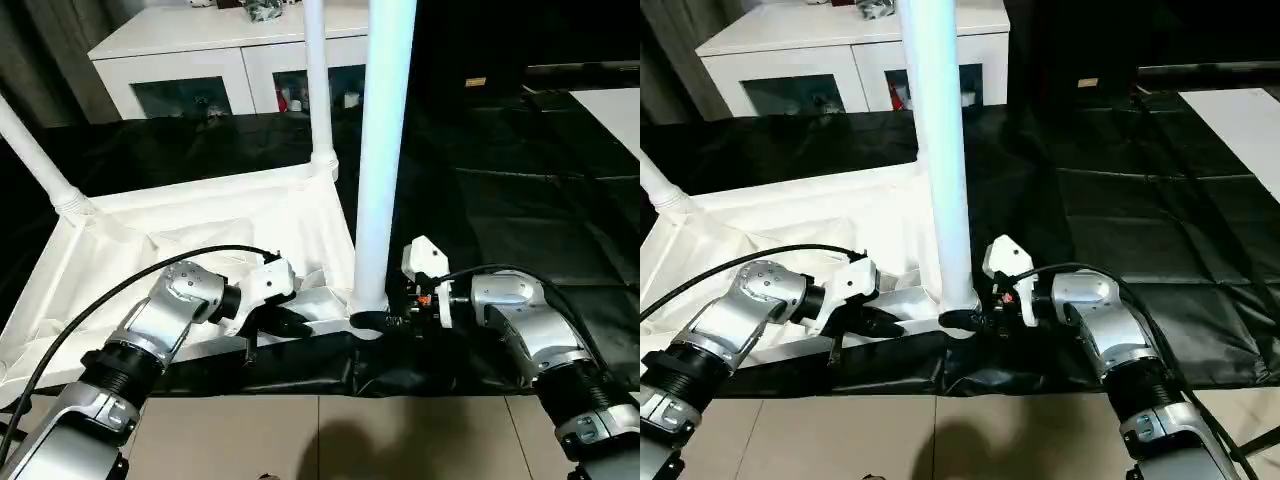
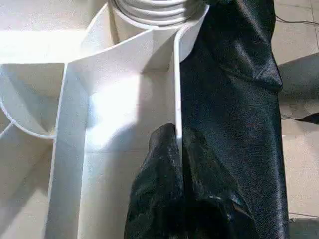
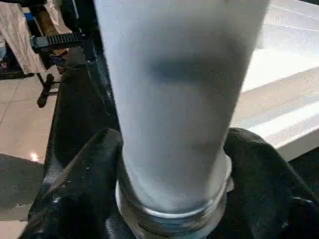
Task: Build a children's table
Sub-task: Rotate leg to tighten
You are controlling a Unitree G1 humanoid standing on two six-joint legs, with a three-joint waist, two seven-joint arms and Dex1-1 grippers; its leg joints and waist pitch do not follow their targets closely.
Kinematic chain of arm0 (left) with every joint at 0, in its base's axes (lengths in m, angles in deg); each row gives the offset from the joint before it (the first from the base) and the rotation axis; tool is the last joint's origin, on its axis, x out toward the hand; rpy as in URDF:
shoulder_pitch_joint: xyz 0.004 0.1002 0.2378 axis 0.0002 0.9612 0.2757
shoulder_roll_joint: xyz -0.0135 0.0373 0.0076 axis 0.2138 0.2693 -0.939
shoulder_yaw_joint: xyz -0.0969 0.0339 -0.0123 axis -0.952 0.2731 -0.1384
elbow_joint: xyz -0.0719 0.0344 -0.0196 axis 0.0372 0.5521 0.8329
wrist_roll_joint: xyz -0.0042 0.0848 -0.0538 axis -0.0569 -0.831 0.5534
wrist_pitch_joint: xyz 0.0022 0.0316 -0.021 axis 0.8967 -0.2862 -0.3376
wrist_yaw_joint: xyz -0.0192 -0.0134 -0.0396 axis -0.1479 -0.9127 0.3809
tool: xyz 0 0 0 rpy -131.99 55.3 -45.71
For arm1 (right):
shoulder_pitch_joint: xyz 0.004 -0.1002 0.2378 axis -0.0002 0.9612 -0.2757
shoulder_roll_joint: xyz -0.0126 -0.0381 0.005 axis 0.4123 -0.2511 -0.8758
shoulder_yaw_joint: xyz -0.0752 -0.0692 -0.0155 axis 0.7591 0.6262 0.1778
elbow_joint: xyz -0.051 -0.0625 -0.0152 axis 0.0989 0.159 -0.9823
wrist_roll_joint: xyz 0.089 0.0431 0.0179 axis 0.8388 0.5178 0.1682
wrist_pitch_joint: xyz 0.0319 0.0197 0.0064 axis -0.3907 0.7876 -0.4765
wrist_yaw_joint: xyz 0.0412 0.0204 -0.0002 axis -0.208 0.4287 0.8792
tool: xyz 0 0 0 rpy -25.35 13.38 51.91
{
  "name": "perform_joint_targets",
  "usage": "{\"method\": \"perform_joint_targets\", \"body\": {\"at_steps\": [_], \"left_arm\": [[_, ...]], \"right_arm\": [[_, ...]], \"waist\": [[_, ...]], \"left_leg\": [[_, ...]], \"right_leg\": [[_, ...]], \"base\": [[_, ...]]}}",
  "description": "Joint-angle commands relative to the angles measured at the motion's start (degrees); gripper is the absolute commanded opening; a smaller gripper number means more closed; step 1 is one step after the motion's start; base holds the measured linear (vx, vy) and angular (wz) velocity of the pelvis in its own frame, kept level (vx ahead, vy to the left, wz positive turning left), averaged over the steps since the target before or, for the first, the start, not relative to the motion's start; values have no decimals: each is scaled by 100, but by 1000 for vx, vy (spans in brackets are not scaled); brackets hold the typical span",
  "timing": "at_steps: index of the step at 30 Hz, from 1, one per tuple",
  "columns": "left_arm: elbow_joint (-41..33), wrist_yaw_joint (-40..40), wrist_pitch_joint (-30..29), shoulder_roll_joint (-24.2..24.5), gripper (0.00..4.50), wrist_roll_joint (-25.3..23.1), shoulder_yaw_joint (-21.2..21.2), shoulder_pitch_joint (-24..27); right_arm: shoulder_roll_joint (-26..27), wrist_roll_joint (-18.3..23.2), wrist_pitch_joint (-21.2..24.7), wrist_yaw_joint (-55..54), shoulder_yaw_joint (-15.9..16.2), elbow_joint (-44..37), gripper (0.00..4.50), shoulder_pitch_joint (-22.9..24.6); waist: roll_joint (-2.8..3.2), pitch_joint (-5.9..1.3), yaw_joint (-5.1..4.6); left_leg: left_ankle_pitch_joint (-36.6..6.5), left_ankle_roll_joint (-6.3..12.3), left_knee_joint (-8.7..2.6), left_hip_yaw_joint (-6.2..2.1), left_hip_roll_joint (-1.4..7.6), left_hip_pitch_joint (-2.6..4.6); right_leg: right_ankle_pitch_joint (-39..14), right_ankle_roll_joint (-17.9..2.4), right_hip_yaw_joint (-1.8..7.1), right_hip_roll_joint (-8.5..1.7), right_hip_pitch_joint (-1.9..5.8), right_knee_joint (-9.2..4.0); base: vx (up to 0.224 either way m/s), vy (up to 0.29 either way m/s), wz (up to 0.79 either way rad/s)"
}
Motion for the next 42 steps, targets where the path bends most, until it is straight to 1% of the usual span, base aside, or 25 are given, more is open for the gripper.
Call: {"method": "perform_joint_targets", "body": {"at_steps": [1,8,9,11,12,14,17,18,19,20,21,22,24,27,28,29,30,31,33,35,36,39,40,41,42], "left_arm": [[-140,277,-8,38,0,-2,139,17],[-21,31,4,-27,0,-130,150,26],[146,-270,3,-115,0,-238,120,-36],[349,-618,-38,-243,0,-325,64,-123],[498,-916,-102,-370,0,-352,-14,-201],[722,-1369,-232,-622,0,-316,-178,-349],[1142,-2423,-566,-1102,0,-325,-467,-671],[1142,-2423,-566,-1102,0,-325,-467,-671],[1392,-2954,-777,-1333,0,-351,-618,-841],[1612,-3358,-905,-1518,0,-362,-750,-980],[1739,-3575,-932,-1626,0,-344,-822,-1057],[1867,-3779,-924,-1722,0,-343,-861,-1128],[1993,-3938,-901,-1800,0,-352,-897,-1194],[2283,-4215,-778,-1951,0,-394,-923,-1331],[2331,-4205,-756,-1966,0,-408,-913,-1359],[2332,-4144,-752,-1956,0,-409,-901,-1356],[2332,-4144,-752,-1956,0,-409,-901,-1356],[2333,-4080,-741,-1924,0,-440,-881,-1343],[2331,-3973,-732,-1850,0,-454,-877,-1310],[2302,-3814,-686,-1775,0,-466,-835,-1269],[2287,-3721,-686,-1737,0,-464,-822,-1243],[2031,-3004,-713,-1539,0,-428,-638,-1062],[1844,-2642,-579,-1434,0,-419,-519,-955],[1554,-2182,-629,-1275,0,-368,-404,-804],[1461,-2016,-552,-1205,0,-368,-343,-753]], "right_arm": [[-19,-22,-1,99,84,-54,301,31],[149,-275,-74,-405,49,224,272,11],[289,-382,-70,-835,-19,439,271,-49],[453,-481,-87,-1324,-100,638,270,-99],[586,-483,12,-1631,-178,723,270,-115],[840,-504,177,-2177,-288,794,270,-126],[1368,-550,557,-3369,-525,916,269,-176],[1368,-550,557,-3369,-525,916,269,-176],[1621,-672,764,-4117,-638,1074,269,-265],[1807,-794,924,-4698,-706,1235,269,-361],[1931,-780,991,-4978,-779,1372,269,-448],[2042,-756,992,-5170,-824,1536,269,-562],[2134,-757,983,-5327,-861,1668,269,-654],[2342,-756,632,-5688,-964,2050,269,-978],[2406,-710,454,-5560,-991,2127,269,-1048],[2418,-712,345,-5404,-960,2138,304,-1071],[2418,-712,345,-5404,-960,2138,304,-1071],[2445,-687,274,-5314,-1015,2109,338,-1085],[2402,-670,287,-5280,-1089,2041,348,-1092],[2324,-675,222,-5162,-1077,1987,373,-1089],[2265,-685,141,-5059,-1045,1972,373,-1086],[1893,-757,-310,-4383,-830,1747,386,-944],[1712,-786,-470,-4062,-732,1647,386,-854],[1427,-776,-652,-3530,-639,1499,386,-701],[1339,-769,-693,-3354,-615,1442,386,-649]], "waist": [[-71,-410,-12],[-64,-400,-25],[-61,-394,-35],[-70,-342,-93],[-70,-342,-93],[-73,-324,-144],[-50,-303,-211],[-47,-305,-220],[-68,-301,-234],[-24,-274,-260],[-39,-273,-275],[-20,-272,-284],[-36,-274,-307],[-25,-296,-335],[-52,-310,-340],[-37,-315,-334],[-37,-315,-334],[-105,-331,-329],[-70,-340,-315],[-71,-343,-344],[-65,-351,-350],[-44,-393,-337],[-32,-428,-328],[-66,-481,-321],[-43,-483,-303]], "left_leg": [[-606,664,-413,-68,207,69],[-621,642,-419,-68,200,64],[-672,611,-425,-71,200,64],[-1123,388,-475,-62,180,94],[-1123,388,-475,-62,180,94],[-1397,170,-512,-79,174,131],[-1536,95,-537,-92,166,128],[-1604,88,-541,-92,161,137],[-1638,85,-549,-103,155,125],[-1706,31,-549,-91,131,140],[-1803,-3,-560,-104,132,150],[-1916,-29,-559,-123,112,160],[-1996,4,-553,-121,103,180],[-1877,125,-555,-122,106,145],[-1765,183,-551,-118,109,122],[-1641,239,-553,-124,121,98],[-1641,239,-553,-124,121,98],[-1441,339,-543,-110,124,78],[-1290,436,-526,-107,128,79],[-1081,515,-532,-132,131,4],[-1057,527,-521,-128,132,18],[-731,666,-471,-114,147,31],[-486,792,-425,-114,146,20],[-51,975,-358,-117,134,-10],[97,1095,-333,-111,126,-6]], "right_leg": [[-184,-1467,247,-315,326,-318],[-277,-1451,244,-316,322,-332],[-346,-1439,244,-316,325,-337],[-1019,-1320,246,-317,310,-426],[-1019,-1320,246,-317,310,-426],[-1598,-1166,256,-322,305,-487],[-1770,-1085,251,-313,293,-513],[-1833,-1073,246,-313,283,-522],[-1894,-1025,243,-317,303,-534],[-1995,-1000,243,-305,262,-565],[-2117,-974,237,-314,274,-572],[-2298,-917,225,-325,289,-586],[-2400,-876,228,-334,270,-626],[-2143,-916,233,-338,287,-624],[-1924,-969,239,-343,301,-609],[-1711,-1035,237,-343,324,-574],[-1711,-1035,237,-343,324,-574],[-1453,-1123,236,-349,348,-548],[-1320,-1169,240,-357,348,-526],[-1145,-1165,209,-356,406,-488],[-1092,-1174,214,-356,393,-487],[-460,-1358,213,-353,388,-429],[-12,-1440,214,-359,403,-372],[664,-1523,213,-358,435,-289],[926,-1569,210,-352,412,-264]], "base": [[0,0,0],[0,0,0],[0,0,0],[0,0,0],[0,0,0],[0,0,0],[0,0,0],[0,0,0],[0,0,0],[0,0,0],[0,0,0],[0,0,0],[0,0,0],[0,0,0],[0,0,0],[0,0,0],[0,0,0],[0,0,0],[0,0,0],[0,0,0],[0,0,0],[0,0,0],[57,0,-1],[57,0,-1],[65,-2,0]]}}
